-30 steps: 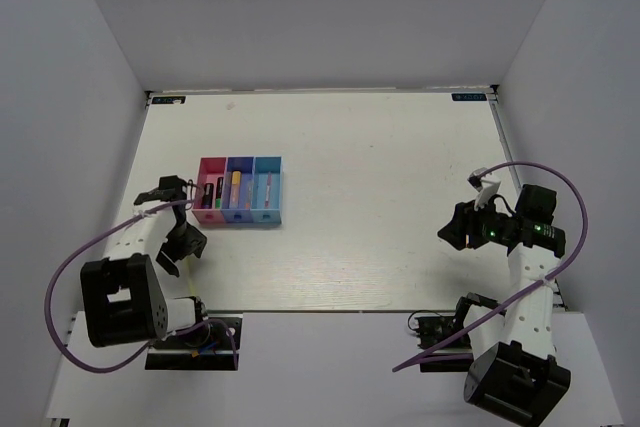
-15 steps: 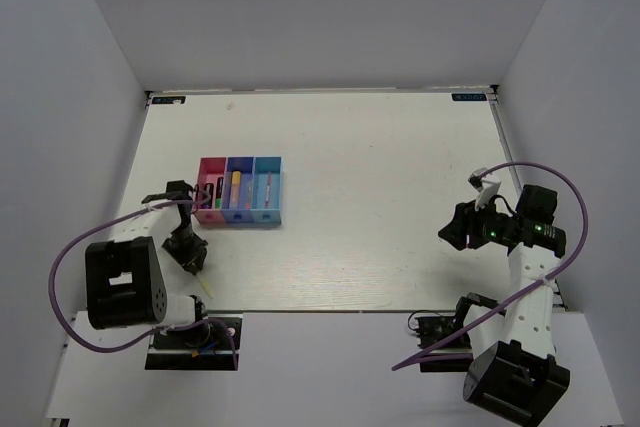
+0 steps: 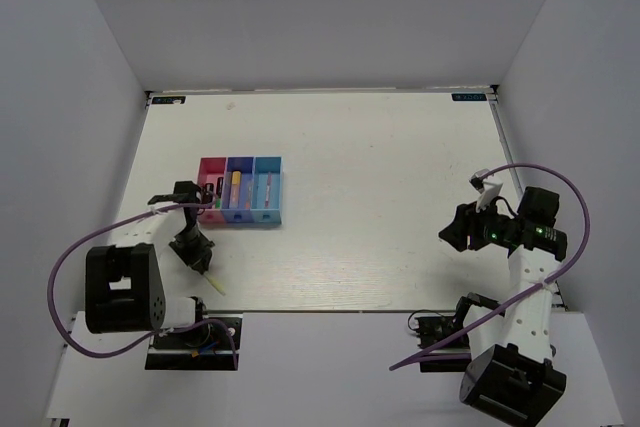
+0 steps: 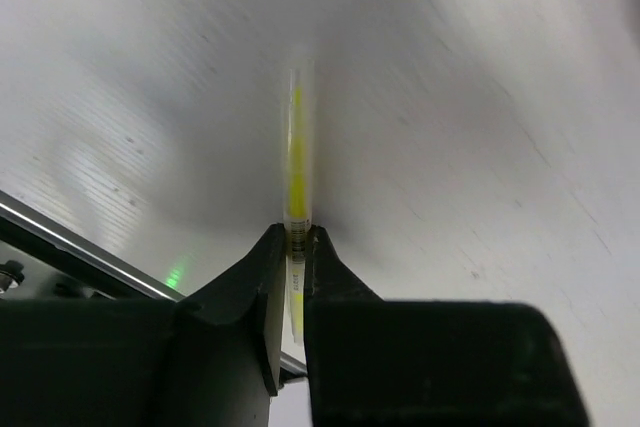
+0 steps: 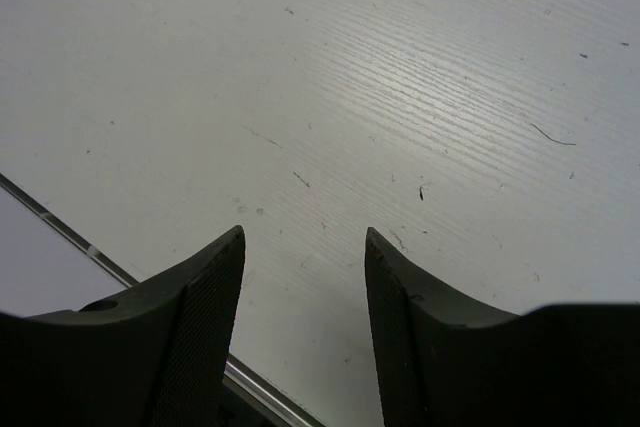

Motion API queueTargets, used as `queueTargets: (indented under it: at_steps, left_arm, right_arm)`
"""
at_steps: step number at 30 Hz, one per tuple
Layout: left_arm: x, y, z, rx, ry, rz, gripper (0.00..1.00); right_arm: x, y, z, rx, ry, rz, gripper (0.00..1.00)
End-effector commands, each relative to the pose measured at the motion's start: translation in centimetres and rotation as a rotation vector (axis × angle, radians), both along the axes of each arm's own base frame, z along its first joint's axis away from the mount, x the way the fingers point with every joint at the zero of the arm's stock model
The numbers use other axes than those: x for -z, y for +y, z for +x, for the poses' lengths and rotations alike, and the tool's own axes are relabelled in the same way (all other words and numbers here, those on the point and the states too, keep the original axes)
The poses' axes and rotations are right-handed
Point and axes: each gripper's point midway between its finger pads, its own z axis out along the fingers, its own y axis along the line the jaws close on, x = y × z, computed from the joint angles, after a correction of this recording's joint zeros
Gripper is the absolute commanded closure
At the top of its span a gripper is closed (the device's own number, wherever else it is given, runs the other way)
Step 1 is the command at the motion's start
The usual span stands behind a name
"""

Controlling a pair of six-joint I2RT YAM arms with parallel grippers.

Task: Sort the stationery into containers
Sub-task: Pick up the pen from the corner of the board.

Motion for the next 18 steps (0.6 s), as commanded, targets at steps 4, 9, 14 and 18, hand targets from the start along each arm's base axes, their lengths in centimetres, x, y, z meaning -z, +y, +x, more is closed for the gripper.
queueTargets:
  at_steps: [4,9,14,18]
  left_arm:
    - [-4.2,-2.8,3.5,0.076,-0.186,-0.067,1.0]
    - [-9.7,-5.6,7.6,0.188,-0.34,-0.102,1.0]
    - [-14.8,-9.9,14.8,0.413,-0.482,-0.146,1.0]
    - [-17.1,-12.4,20.8,0.55,-0.53,-0.128,1.0]
  right_arm:
    - [-1.1,0.3,0.0,-0.017,-0.039,0.02,0.45]
    - [-1.1,0.3,0.0,-0.015,-0.045,0.026,0.45]
    - [-1.0,0.2,0.1,-0.008,-0.052,0.019,0.39]
    - [-0.9,0.1,0.3,0.003,-0.059,0.02,0.36]
